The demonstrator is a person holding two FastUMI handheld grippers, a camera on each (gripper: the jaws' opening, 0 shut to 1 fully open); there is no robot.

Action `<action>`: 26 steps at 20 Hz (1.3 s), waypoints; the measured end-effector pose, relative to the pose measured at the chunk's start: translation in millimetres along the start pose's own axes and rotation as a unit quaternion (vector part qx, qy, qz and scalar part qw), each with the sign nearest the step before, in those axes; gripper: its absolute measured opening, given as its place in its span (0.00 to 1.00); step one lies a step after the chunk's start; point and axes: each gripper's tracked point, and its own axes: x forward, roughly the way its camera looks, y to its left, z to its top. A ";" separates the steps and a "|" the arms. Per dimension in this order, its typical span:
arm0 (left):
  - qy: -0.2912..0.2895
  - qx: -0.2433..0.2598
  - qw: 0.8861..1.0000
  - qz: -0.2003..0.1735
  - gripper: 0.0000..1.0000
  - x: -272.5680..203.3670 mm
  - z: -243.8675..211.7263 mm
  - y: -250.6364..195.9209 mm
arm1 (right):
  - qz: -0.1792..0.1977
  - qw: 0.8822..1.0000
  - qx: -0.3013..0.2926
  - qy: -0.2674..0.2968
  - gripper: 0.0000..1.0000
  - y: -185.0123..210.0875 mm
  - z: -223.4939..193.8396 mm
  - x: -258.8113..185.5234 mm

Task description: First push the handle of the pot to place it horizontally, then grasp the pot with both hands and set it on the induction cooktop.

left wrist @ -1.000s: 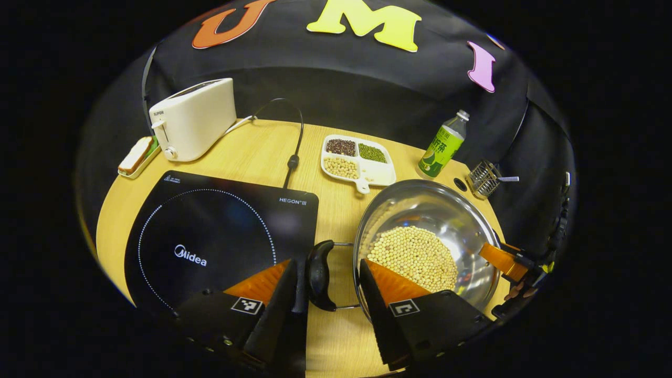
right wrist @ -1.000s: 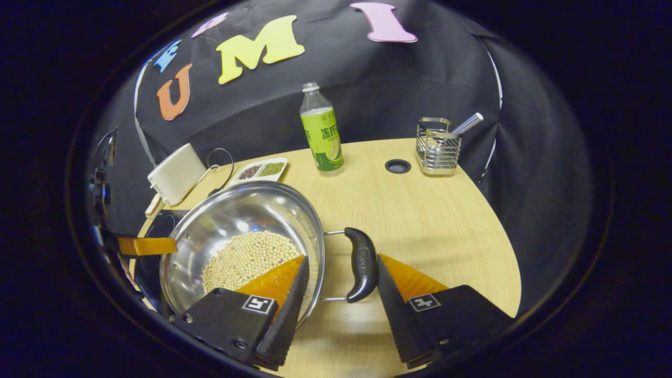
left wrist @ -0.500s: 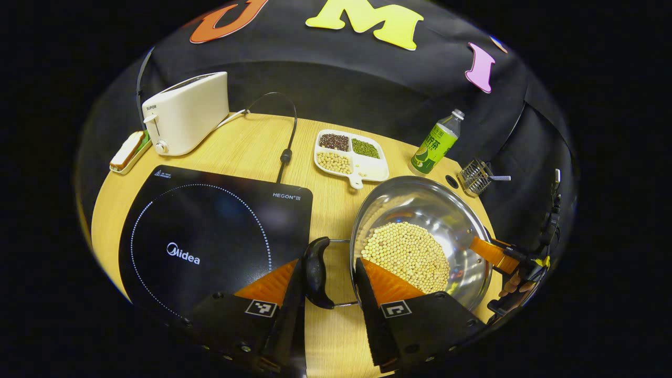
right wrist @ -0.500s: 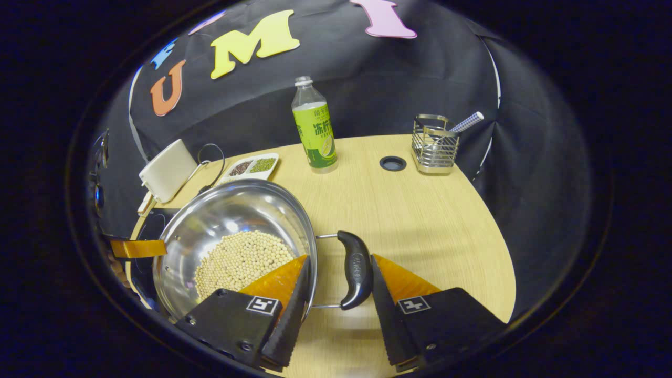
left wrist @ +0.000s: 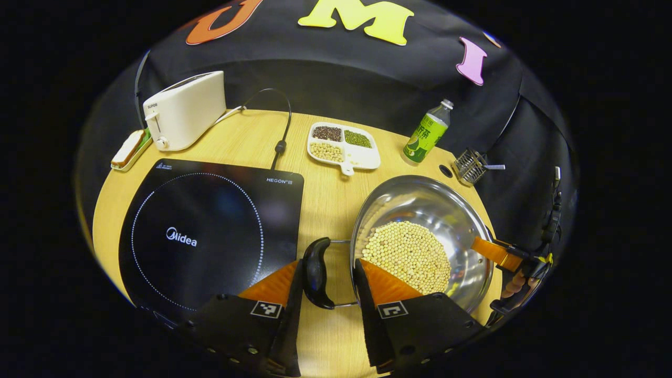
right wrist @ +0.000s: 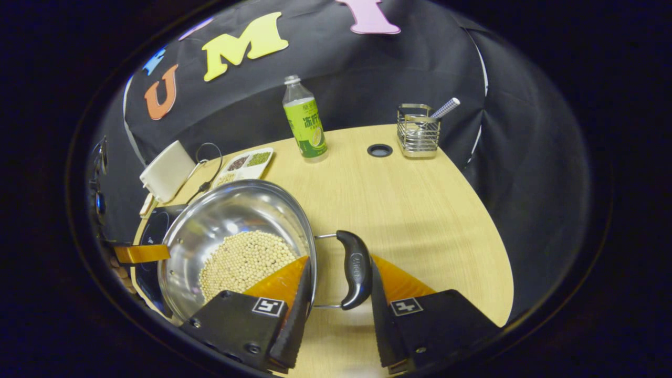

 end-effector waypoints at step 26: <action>-0.117 -0.012 0.993 0.008 0.51 -198.2 0.9 65.6 | 0.063 0.997 -0.019 -0.042 0.57 129.2 -11.7 -157.8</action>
